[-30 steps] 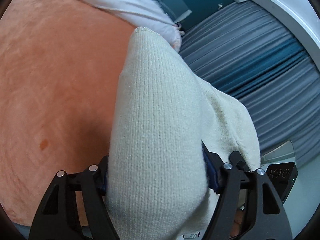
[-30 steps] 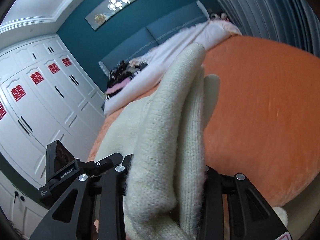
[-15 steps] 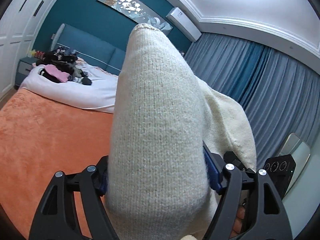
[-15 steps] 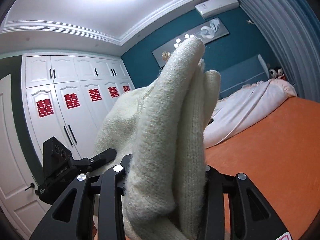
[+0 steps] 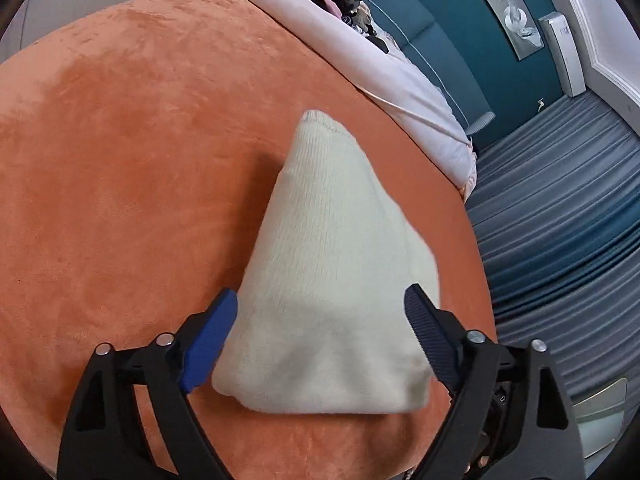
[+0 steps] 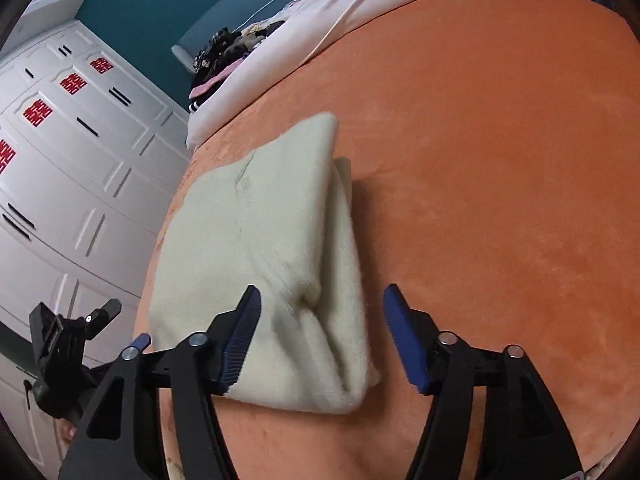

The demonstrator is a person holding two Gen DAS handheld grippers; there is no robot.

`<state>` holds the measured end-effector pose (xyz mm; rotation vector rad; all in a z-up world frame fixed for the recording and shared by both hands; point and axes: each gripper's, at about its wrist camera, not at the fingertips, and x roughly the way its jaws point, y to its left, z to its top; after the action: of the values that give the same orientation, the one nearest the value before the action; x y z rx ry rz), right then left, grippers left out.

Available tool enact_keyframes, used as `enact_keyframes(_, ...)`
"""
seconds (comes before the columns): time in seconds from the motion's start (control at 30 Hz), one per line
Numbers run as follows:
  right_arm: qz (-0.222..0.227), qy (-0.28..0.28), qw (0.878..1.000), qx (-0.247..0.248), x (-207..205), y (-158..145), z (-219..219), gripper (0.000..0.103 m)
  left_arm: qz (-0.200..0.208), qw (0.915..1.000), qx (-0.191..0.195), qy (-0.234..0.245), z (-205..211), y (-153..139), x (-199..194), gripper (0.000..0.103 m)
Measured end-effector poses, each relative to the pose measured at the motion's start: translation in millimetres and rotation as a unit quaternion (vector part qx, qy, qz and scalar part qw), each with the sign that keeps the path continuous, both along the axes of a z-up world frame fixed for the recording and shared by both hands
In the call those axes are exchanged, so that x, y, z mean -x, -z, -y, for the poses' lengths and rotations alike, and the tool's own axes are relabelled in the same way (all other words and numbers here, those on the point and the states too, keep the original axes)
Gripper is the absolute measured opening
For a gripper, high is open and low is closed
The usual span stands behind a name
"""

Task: Fold small clothes

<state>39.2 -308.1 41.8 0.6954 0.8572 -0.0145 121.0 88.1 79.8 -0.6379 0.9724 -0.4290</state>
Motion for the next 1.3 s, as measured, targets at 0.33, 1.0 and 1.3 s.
enact_keyframes(0.33, -0.092, -0.045, 0.991, -0.085, -82, 65, -20, 0.052, -0.078, 0.9962, -0.039, 0.009, 27, 62, -61, 0.081)
enact_keyframes(1.0, 0.002, -0.040, 0.997, 0.071, -33, -26, -20, 0.039, 0.050, 0.9844, -0.167, 0.021, 36, 6, -18, 0.070)
enact_keyframes(1.3, -0.078, -0.079, 0.975, 0.194, -27, -1, -57, 0.019, -0.015, 0.9763, -0.216, 0.004, 44, 37, -1, 0.069)
